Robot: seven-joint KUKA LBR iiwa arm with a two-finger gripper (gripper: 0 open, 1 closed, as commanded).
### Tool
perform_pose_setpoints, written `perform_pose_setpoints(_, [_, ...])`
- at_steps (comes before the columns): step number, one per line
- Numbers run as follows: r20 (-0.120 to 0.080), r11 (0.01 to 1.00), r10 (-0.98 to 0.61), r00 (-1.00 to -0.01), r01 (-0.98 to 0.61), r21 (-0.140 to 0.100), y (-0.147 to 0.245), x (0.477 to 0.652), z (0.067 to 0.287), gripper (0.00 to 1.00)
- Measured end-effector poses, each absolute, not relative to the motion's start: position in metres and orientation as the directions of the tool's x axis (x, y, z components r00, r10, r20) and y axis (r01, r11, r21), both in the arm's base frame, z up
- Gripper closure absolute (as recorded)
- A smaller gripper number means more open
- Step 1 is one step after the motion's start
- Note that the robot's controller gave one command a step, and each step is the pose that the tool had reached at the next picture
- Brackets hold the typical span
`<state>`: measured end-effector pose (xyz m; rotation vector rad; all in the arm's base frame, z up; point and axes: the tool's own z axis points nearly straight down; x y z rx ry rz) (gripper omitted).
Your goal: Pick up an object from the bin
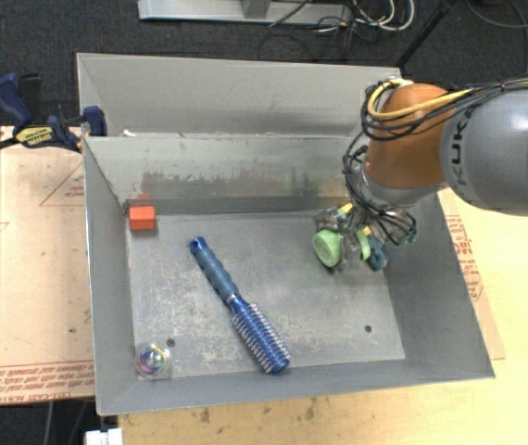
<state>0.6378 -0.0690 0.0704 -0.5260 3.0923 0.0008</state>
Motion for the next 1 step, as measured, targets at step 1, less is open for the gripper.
perform_pose_setpoints(1, [-0.011,0.925,-0.379,-0.925,-0.379,-0.006,-0.0774,0.6236,0.2202,1.00])
